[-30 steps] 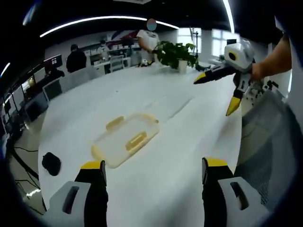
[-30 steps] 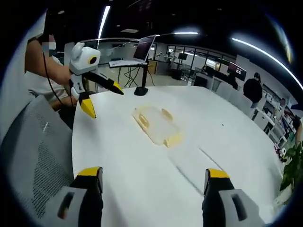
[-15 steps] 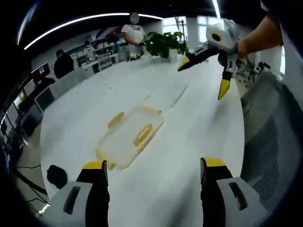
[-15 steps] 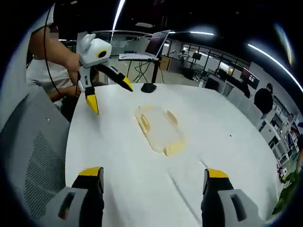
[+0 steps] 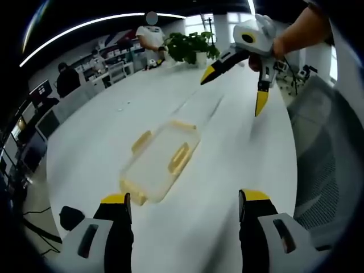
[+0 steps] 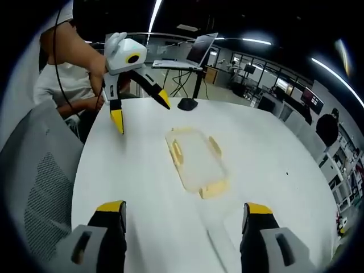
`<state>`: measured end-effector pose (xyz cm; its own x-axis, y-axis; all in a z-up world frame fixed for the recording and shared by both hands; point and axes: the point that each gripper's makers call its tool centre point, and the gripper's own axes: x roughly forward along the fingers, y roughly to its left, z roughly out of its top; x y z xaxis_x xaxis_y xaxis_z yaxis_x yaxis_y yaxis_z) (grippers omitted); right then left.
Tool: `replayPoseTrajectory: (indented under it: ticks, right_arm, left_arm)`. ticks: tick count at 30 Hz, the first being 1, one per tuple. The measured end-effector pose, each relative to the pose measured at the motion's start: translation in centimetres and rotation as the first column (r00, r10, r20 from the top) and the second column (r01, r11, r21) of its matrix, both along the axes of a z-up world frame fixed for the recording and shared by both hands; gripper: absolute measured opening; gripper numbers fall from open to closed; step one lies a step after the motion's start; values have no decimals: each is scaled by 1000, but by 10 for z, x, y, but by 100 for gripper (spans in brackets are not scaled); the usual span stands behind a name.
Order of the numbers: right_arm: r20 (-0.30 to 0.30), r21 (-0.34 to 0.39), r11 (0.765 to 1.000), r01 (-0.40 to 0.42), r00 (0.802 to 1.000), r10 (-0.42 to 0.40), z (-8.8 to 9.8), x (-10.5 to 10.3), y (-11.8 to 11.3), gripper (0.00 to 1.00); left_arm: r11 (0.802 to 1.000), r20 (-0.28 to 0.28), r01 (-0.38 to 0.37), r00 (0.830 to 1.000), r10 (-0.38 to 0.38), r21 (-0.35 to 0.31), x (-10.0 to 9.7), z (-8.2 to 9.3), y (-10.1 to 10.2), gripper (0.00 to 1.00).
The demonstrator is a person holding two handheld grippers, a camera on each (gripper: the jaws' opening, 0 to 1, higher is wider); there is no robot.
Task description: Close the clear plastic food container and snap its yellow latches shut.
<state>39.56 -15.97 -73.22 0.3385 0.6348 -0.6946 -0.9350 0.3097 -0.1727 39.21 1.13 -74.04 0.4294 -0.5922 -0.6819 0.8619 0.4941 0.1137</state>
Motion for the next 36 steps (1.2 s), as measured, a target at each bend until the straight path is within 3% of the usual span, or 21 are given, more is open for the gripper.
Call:
replayPoseTrajectory:
  ticks: [11, 30, 36]
  right_arm:
    - [7, -27, 999, -33, 999, 33, -5, 14, 3, 84]
    - [2, -74, 994, -86, 996, 86, -11, 41, 12, 76]
    - [5, -110, 986, -128, 992, 129, -15, 49, 16, 71]
  left_arm:
    - [998, -3, 31, 1000, -31, 46, 14, -7, 9, 72]
    - [997, -5, 43, 999, -42, 63, 38, -8, 17, 71]
    - [992, 7, 74, 997, -75, 102, 48, -10, 20, 70]
